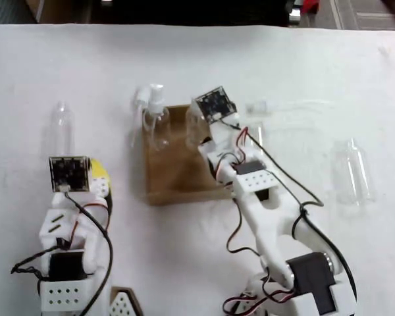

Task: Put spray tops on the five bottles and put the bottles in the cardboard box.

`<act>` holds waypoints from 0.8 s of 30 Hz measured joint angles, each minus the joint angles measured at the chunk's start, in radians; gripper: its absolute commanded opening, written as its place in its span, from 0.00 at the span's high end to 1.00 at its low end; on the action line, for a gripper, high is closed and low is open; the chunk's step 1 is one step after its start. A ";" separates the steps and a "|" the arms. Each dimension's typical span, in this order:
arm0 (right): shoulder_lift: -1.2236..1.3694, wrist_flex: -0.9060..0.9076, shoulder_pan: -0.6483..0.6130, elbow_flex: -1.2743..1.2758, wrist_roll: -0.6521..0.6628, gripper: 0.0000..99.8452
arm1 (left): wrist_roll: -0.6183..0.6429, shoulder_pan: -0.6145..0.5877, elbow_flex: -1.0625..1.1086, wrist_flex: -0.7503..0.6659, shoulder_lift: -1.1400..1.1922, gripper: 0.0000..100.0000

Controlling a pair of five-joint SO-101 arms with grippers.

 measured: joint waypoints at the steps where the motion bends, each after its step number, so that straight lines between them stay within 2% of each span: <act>1: 0.000 -0.006 0.000 0.000 0.000 0.98 | 0.000 0.000 0.000 0.000 0.000 0.98; 15: 0.005 -0.031 -0.043 0.000 0.000 0.98 | 0.000 0.000 0.000 0.000 0.000 0.98; 24: 0.183 -0.035 -0.041 -0.087 0.000 0.98 | 0.000 0.000 0.000 0.000 0.000 0.98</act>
